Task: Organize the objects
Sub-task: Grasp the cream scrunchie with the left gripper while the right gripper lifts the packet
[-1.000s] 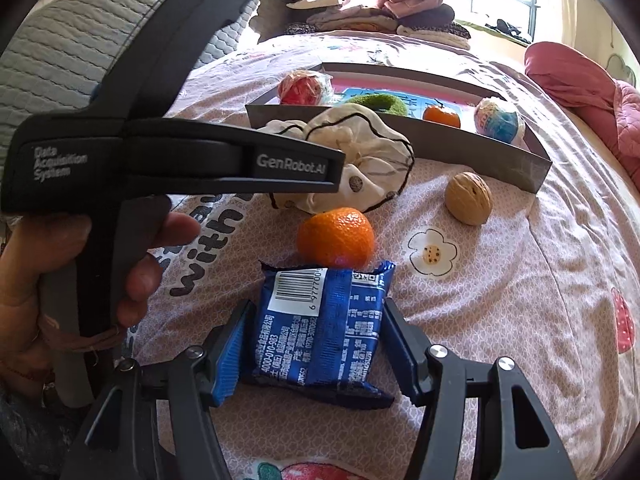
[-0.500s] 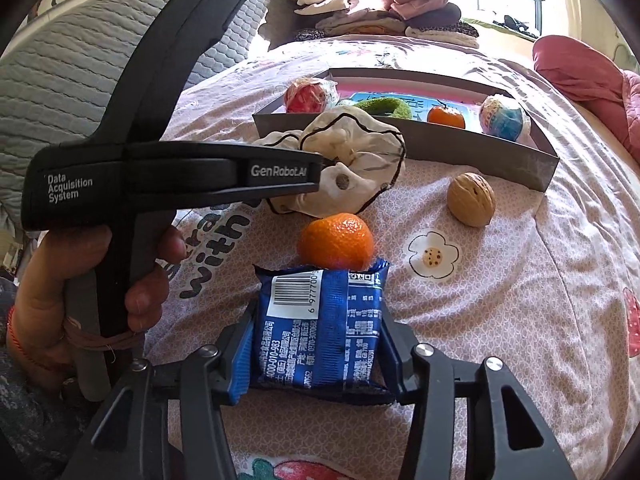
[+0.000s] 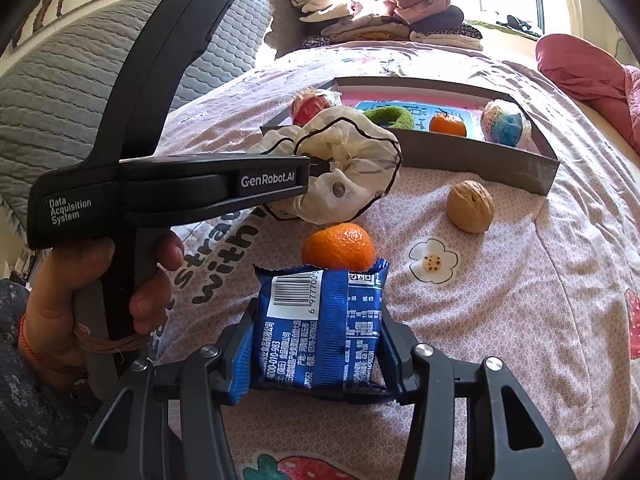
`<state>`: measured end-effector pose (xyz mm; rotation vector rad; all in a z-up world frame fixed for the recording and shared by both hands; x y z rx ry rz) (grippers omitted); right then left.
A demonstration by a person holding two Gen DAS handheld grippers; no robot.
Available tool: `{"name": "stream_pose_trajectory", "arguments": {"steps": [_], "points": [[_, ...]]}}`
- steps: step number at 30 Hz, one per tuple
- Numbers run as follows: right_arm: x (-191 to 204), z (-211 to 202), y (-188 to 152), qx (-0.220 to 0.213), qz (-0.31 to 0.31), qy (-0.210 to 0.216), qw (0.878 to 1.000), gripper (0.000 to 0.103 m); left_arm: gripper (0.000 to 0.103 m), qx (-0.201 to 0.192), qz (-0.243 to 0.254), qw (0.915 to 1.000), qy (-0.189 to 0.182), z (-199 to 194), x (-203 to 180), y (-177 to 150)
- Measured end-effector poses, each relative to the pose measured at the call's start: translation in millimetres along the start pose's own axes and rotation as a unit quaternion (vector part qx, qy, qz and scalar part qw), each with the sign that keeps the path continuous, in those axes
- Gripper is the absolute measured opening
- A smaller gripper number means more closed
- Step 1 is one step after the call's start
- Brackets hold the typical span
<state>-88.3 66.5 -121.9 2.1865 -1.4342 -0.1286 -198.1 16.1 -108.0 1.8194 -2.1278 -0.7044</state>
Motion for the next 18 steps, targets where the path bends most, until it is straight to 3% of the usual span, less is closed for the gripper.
{"name": "stream_pose_trajectory", "arguments": {"steps": [18], "points": [[-13.2,-25.9,18.7,-0.045,0.008,-0.019,0.999,0.052,0.016,-0.031,-0.005,0.9995,0.001,-27.3,4.9,4.5]]}}
Point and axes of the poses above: each gripper's, at about its wrist camera, not at the fingertips, and z roughly the way its jaws point, x to its left, y to its top, the point moved 10 cm from there along z, roughly the way its jaws point, and after that the axes turned 11 degrees about x, right-handed, at the moved point
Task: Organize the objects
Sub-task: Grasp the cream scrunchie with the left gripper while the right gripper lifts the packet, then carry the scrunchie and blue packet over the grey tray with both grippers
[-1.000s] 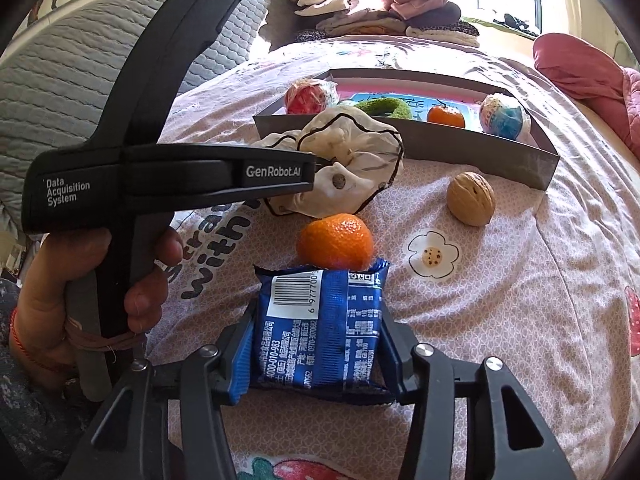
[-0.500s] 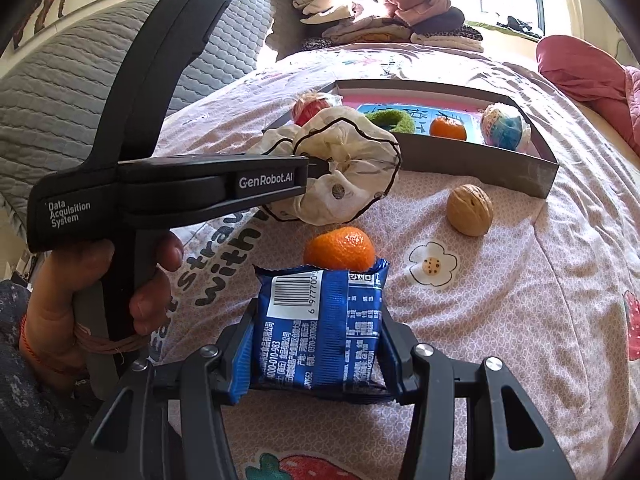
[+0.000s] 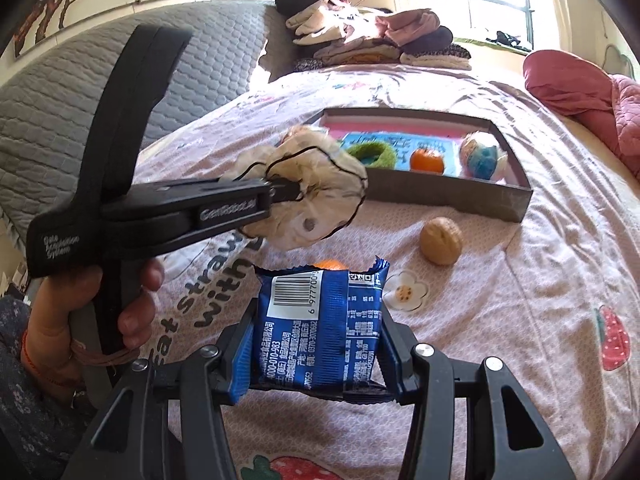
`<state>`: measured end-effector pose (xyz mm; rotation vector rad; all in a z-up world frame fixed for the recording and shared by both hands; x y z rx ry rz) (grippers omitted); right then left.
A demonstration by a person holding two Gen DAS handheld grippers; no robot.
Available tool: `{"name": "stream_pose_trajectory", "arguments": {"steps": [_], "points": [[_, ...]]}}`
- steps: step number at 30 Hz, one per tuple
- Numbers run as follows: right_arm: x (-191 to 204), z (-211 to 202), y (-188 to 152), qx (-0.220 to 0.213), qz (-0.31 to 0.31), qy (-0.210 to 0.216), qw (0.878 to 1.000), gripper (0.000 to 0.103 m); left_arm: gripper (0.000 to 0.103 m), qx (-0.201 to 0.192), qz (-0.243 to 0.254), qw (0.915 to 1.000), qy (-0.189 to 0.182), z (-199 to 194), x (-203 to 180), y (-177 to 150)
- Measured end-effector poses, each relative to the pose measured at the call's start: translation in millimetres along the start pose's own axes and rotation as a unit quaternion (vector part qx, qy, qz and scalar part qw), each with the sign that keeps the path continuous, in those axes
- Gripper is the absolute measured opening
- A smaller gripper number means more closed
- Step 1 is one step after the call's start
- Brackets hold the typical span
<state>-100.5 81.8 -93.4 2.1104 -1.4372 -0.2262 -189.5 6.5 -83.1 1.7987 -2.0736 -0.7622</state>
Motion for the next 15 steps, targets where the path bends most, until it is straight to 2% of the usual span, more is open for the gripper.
{"name": "stream_pose_trajectory", "arguments": {"steps": [15], "points": [[-11.8,-21.3,18.8,-0.038,0.003,-0.011,0.999,0.052,0.016,-0.028,-0.007,0.9995,-0.009,-23.5,-1.2,8.6]]}}
Point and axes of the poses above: each gripper's, at about its wrist camera, not at the fingertips, and z roughly the way its jaws point, x to its left, y to its top, the point moved 10 cm from there along z, roughly the way its jaws point, and after that the axes turned 11 degrees about x, right-handed, at the moved point
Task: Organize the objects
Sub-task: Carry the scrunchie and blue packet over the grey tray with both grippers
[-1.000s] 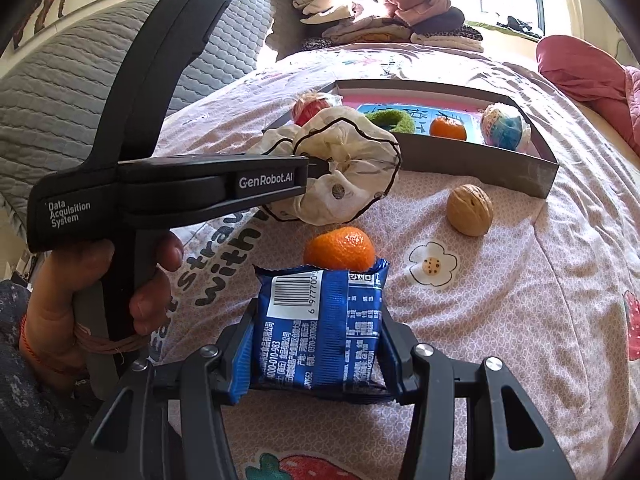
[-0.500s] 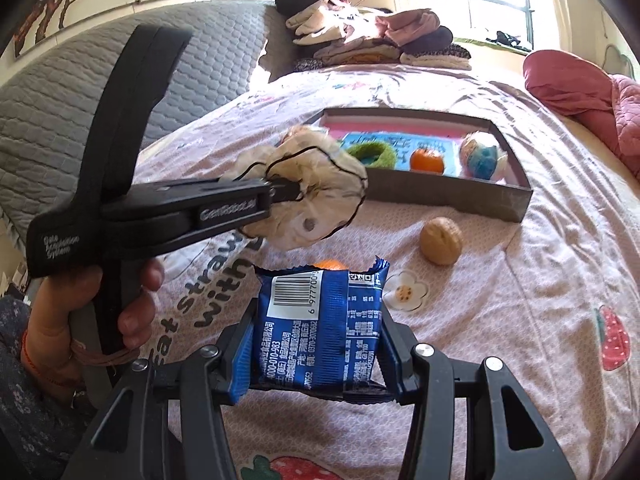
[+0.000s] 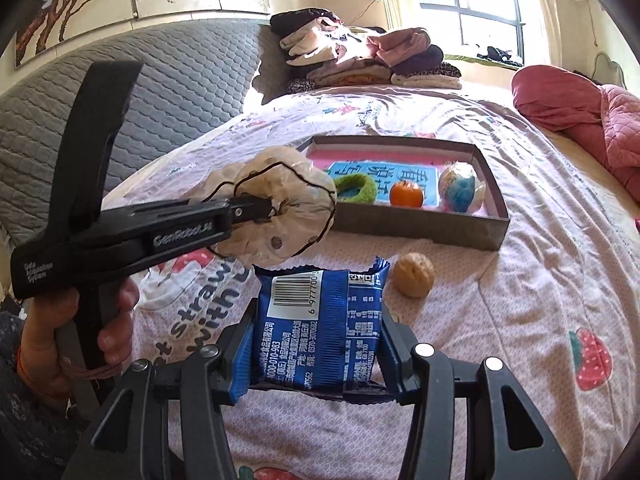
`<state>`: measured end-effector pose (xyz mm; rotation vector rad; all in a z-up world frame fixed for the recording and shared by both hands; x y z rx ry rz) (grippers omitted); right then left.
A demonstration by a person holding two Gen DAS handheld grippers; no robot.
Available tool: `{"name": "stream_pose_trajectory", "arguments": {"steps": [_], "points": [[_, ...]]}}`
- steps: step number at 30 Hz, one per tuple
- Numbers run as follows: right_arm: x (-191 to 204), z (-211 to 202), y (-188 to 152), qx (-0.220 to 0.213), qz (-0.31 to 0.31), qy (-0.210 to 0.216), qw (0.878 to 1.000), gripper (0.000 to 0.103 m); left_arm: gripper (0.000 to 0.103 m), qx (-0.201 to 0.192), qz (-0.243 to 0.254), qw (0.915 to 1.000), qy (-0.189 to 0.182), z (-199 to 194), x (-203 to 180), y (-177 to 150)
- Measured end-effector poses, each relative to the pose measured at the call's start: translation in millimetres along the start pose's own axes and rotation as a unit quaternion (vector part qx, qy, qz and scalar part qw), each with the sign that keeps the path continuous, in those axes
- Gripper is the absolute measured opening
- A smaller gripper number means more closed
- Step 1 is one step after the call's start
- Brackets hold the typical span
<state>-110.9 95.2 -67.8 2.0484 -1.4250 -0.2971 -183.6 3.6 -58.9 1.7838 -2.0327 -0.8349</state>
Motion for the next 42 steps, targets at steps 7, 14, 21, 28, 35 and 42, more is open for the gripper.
{"name": "stream_pose_trajectory", "arguments": {"steps": [7,14,21,28,35,42], "points": [[-7.5,-13.9,28.0,-0.031,-0.009,-0.007,0.999,0.052,0.016,-0.01,-0.004,0.9999,-0.006,-13.3,-3.0,7.4],[-12.4,-25.2,51.0,-0.062,-0.016,-0.01,0.998,0.052,0.016,-0.021,0.004,0.9997,-0.012,-24.7,-10.5,18.8],[-20.0,-29.8,69.9,-0.081,-0.019,-0.015,0.996,0.052,0.016,-0.032,0.015,0.9993,-0.014,-30.1,-11.5,37.3],[-26.1,-34.4,85.3,-0.091,-0.026,-0.024,0.995,0.052,0.016,-0.033,0.012,0.9992,-0.018,-28.1,-7.8,53.7],[-27.3,-41.3,101.9,-0.107,-0.041,-0.035,0.993,0.052,0.016,-0.053,0.006,0.9985,-0.015,-34.6,-2.4,69.3],[-29.0,-48.0,119.5,-0.129,-0.055,-0.043,0.989,0.052,0.016,-0.057,0.0,0.9983,-0.014,-31.5,4.9,77.0]]}}
Point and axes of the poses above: each gripper's, at about its wrist camera, not at the fingertips, and z roughly the way its jaws point, x to its left, y to its top, the point moved 10 cm from there along z, roughly the way its jaws point, and after that the axes turned 11 degrees about x, right-handed, at the moved point
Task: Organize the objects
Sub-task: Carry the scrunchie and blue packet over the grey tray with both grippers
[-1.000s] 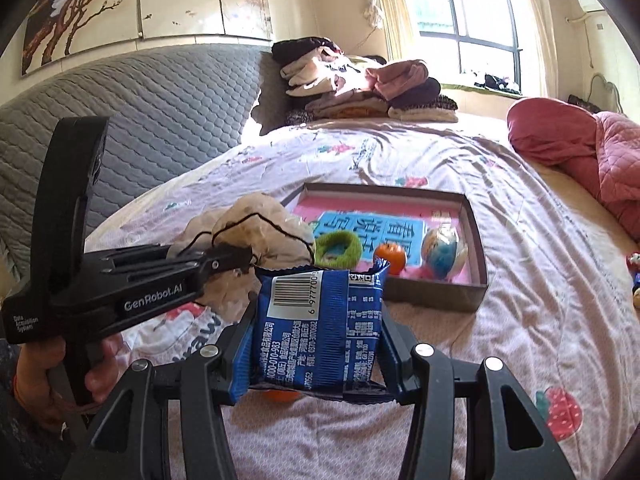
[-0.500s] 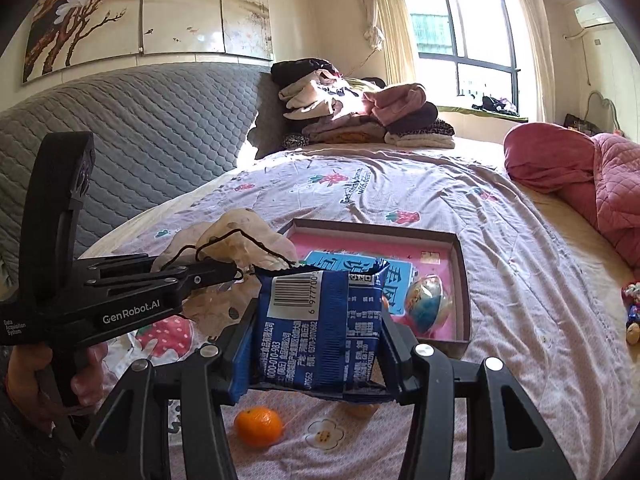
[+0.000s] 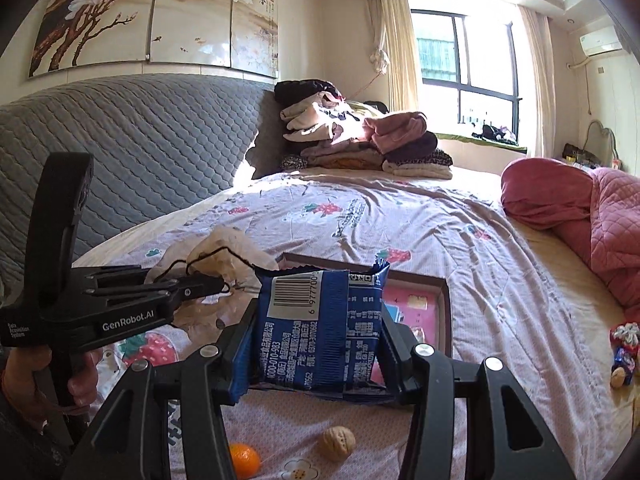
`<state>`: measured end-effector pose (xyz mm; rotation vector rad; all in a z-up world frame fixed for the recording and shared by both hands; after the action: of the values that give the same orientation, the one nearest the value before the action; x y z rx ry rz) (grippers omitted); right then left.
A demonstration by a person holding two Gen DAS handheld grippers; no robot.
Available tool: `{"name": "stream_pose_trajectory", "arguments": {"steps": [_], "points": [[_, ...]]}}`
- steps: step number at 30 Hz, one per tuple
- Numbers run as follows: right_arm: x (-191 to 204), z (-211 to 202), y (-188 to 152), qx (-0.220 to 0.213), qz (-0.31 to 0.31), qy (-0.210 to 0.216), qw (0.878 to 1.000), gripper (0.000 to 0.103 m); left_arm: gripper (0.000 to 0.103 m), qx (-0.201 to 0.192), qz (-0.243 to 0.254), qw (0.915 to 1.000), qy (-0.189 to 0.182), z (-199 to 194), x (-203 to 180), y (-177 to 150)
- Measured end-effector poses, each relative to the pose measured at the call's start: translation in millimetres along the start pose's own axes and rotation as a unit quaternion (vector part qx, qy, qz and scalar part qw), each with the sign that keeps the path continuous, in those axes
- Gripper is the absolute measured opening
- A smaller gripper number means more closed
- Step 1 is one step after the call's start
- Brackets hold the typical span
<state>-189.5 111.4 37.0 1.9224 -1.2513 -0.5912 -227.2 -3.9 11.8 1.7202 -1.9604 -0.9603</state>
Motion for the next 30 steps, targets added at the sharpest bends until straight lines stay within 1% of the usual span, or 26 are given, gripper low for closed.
{"name": "stream_pose_trajectory", "arguments": {"steps": [6,11,22,30], "points": [[-7.2,2.4,18.1,-0.026,-0.016,-0.006,1.0,0.052,0.016,-0.005,-0.01,0.9999,-0.003,4.5,7.9,10.6],[-13.5,7.7,28.1,-0.041,-0.021,-0.012,0.999,0.052,0.016,-0.014,-0.014,0.9998,0.003,7.4,17.5,21.6],[-26.8,33.1,39.1,-0.046,-0.025,-0.021,0.998,0.052,0.016,-0.018,-0.027,0.9994,0.014,25.2,39.2,39.4],[-37.2,48.4,47.6,-0.052,-0.031,-0.03,0.998,0.052,0.016,-0.01,-0.02,0.9997,0.013,44.6,36.5,41.3]]}}
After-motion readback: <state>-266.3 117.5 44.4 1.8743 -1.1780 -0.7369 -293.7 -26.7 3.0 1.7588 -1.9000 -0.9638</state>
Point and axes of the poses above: each gripper's, at about its wrist camera, not at the fingertips, and z roughly the way its jaws point, x to its left, y to its top, the point moved 10 cm from there along z, roughly the way its jaws point, and after that the axes turned 11 degrees about x, right-handed, at the moved point
